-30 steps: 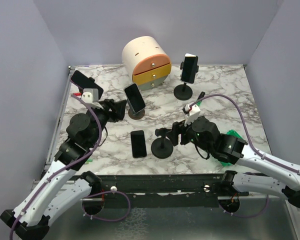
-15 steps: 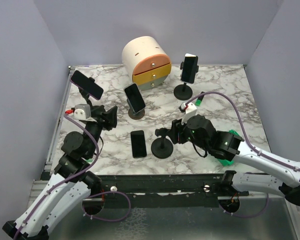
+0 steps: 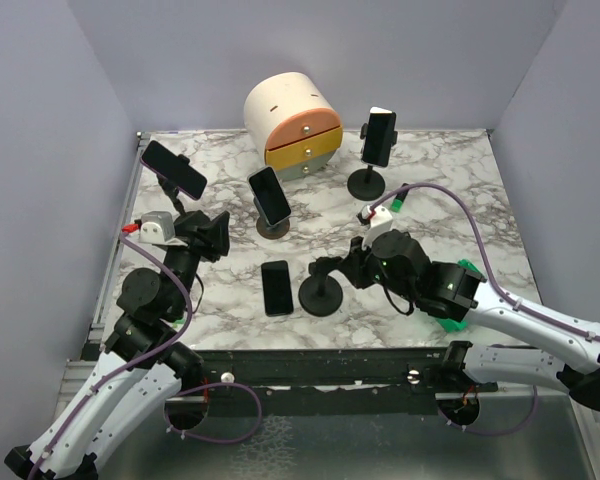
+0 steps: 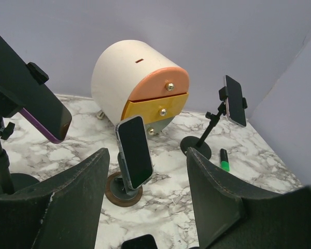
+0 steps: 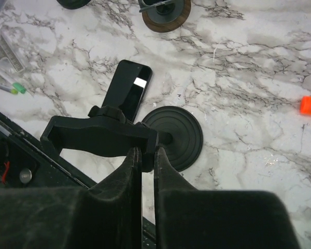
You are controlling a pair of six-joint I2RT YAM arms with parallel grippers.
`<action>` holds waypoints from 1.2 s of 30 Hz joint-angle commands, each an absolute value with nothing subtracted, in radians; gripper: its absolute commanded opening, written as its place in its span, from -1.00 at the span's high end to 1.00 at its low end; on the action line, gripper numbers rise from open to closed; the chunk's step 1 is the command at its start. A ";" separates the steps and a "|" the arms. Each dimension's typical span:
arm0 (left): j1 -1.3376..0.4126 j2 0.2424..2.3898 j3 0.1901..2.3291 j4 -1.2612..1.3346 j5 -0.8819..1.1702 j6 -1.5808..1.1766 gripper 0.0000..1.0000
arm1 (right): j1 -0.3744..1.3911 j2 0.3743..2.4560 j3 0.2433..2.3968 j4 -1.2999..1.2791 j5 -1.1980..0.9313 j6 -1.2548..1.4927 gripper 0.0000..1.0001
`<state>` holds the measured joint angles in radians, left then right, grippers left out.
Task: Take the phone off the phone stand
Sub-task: Pick up the phone stand at the center of the board, then place the phone stand at the center of the board.
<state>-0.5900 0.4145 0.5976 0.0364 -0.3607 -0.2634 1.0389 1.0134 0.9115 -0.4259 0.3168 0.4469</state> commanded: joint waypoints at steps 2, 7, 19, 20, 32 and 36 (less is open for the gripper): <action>-0.584 0.414 0.586 0.041 -0.385 -0.255 -0.24 | 1.042 1.003 0.937 -0.463 0.329 0.443 0.99; -0.583 0.415 0.587 0.040 -0.389 -0.259 -0.23 | 1.042 0.976 0.979 -0.473 0.390 0.425 1.00; -0.583 0.423 0.585 0.035 -0.385 -0.273 -0.23 | 0.941 1.116 1.230 -0.488 0.648 0.333 0.99; -0.583 0.424 0.584 0.033 -0.383 -0.274 -0.23 | 0.889 1.129 1.246 -0.480 0.612 0.335 1.00; -0.581 0.420 0.591 0.034 -0.379 -0.283 -0.23 | 0.365 1.170 1.276 -0.403 0.314 0.452 0.99; -0.580 0.417 0.589 0.031 -0.379 -0.287 -0.23 | 0.325 1.172 1.250 -0.375 0.353 0.467 0.99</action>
